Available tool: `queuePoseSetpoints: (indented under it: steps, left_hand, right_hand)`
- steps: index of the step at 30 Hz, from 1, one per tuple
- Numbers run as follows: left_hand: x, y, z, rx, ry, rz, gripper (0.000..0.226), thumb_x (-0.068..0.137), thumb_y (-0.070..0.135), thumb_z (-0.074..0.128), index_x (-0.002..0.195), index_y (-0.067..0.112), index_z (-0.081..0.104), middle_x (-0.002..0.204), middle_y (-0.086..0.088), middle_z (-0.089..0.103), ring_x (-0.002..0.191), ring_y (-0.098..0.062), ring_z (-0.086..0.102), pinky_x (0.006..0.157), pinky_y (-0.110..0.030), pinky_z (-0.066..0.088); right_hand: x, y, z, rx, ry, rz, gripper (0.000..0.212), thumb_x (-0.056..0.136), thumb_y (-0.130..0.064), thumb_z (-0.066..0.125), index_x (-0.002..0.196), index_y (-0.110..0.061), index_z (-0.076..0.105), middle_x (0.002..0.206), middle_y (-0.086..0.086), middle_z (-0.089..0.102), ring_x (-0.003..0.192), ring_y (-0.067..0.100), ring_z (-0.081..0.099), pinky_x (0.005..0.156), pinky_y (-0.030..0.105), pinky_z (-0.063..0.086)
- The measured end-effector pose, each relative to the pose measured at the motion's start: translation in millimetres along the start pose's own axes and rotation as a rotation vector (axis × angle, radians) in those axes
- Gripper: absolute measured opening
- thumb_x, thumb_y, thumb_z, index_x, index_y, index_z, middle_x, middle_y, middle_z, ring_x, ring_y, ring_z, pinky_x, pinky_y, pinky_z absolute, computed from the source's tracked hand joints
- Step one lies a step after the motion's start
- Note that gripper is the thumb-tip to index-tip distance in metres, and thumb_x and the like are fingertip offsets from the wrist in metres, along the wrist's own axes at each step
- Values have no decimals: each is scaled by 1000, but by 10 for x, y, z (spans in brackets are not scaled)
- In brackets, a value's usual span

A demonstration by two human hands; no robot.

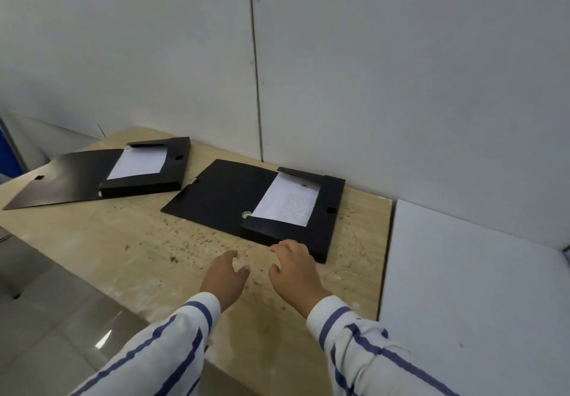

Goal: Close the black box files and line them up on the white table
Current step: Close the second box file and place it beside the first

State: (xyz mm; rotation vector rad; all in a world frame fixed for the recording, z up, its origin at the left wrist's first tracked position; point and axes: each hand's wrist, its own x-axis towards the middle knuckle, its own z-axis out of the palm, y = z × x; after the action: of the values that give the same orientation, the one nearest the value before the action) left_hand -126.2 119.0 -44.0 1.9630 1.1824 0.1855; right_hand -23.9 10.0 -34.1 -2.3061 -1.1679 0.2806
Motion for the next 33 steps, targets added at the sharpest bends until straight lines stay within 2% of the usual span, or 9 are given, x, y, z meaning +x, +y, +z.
queuePoseSetpoints:
  steps: [4, 9, 14, 19, 22, 26, 33]
  left_hand:
    - [489, -144, -195, 21, -34, -71, 52, 94, 26, 53, 143, 14, 38, 151, -12, 37, 133, -35, 43, 106, -43, 40]
    - [1063, -306, -481, 4, -39, -135, 54, 94, 26, 53, 143, 13, 36, 151, -12, 36, 132, -37, 43, 108, -47, 40]
    - [1693, -472, -780, 10, -50, -167, 60, 91, 26, 56, 144, 10, 35, 151, -16, 34, 132, -39, 43, 109, -47, 39]
    - [2356, -627, -1030, 118, -34, -171, 63, 87, 31, 58, 141, 7, 39, 146, -17, 41, 129, -39, 44, 108, -45, 39]
    - [2651, -679, -1142, 220, -27, -206, 67, 86, 34, 56, 144, 7, 34, 148, -18, 36, 134, -38, 37, 110, -44, 33]
    - [2896, -768, -1228, 243, -18, -269, 63, 83, 29, 55, 138, 7, 37, 140, -19, 41, 128, -38, 39, 107, -45, 36]
    - [3121, -767, -1377, 346, -19, -292, 50, 88, 29, 51, 130, 5, 44, 134, -21, 44, 122, -39, 44, 99, -43, 39]
  right_hand:
    - [464, -28, 238, -15, -76, 28, 42, 90, -22, 45, 133, -19, 47, 139, 2, 43, 129, 20, 35, 107, 35, 33]
    - [931, -65, 413, -126, -189, 72, 51, 91, -21, 42, 142, -21, 33, 155, 5, 21, 144, 25, 12, 116, 43, 15]
    - [1246, -117, 582, -199, -225, 221, 58, 92, -23, 43, 146, -25, 21, 159, 4, 11, 146, 27, 5, 117, 50, 10]
    - [1377, -229, 798, -238, -217, 393, 63, 92, -21, 43, 148, -28, 14, 160, 2, 4, 147, 28, -1, 117, 55, 4]
    - [1439, -272, 926, -243, -168, 469, 61, 93, -28, 42, 148, -28, 15, 160, 3, 3, 147, 28, -2, 117, 58, 1]
    - [1486, -289, 1022, -234, -108, 526, 58, 95, -43, 37, 147, -27, 17, 160, 3, 5, 147, 29, -3, 115, 59, -1]
    - [1533, -318, 1079, -244, -51, 584, 56, 95, -43, 39, 146, -26, 23, 158, 3, 17, 146, 28, 5, 116, 58, 1]
